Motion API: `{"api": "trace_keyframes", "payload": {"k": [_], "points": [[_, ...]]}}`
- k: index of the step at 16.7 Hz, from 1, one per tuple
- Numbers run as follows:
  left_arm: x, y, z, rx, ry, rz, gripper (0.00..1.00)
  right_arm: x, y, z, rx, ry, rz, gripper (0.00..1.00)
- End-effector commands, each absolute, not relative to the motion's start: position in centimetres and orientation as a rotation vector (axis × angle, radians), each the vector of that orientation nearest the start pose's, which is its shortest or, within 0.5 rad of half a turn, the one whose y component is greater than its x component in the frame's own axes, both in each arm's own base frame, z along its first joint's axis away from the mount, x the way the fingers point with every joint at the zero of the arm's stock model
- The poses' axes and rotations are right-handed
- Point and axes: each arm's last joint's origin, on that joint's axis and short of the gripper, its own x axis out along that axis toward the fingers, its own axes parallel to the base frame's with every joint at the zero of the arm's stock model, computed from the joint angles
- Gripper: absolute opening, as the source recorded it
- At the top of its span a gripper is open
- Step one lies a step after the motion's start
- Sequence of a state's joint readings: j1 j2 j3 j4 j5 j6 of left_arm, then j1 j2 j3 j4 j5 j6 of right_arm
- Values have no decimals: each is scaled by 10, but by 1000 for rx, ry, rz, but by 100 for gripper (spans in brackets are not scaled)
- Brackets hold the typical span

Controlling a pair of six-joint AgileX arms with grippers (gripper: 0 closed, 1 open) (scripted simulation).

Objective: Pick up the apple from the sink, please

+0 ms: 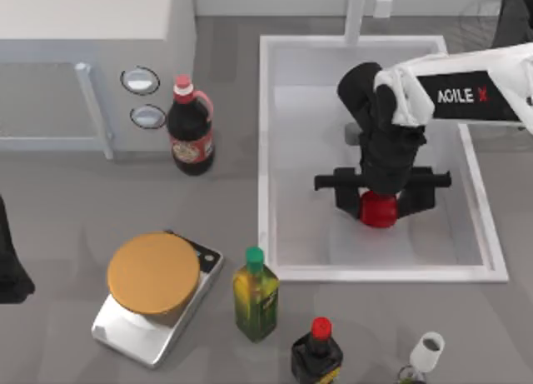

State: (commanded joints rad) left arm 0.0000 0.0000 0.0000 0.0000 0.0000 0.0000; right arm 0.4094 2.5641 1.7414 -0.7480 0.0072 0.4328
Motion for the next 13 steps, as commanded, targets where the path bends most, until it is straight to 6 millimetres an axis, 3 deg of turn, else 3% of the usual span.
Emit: {"api": "trace_keyframes", "payload": {"k": [1, 5, 8, 10, 13], "points": [[106, -1, 160, 0, 0, 0, 100, 423, 187, 35, 4, 1522, -4, 0], [106, -1, 160, 0, 0, 0, 100, 429, 191, 44, 0, 1533, -8, 0], [106, -1, 160, 0, 0, 0, 100, 443, 198, 72, -5, 1547, -13, 0], [106, -1, 160, 0, 0, 0, 100, 452, 202, 105, -7, 1553, -15, 0], [106, -1, 160, 0, 0, 0, 100, 457, 205, 172, -2, 1541, -11, 0]]}}
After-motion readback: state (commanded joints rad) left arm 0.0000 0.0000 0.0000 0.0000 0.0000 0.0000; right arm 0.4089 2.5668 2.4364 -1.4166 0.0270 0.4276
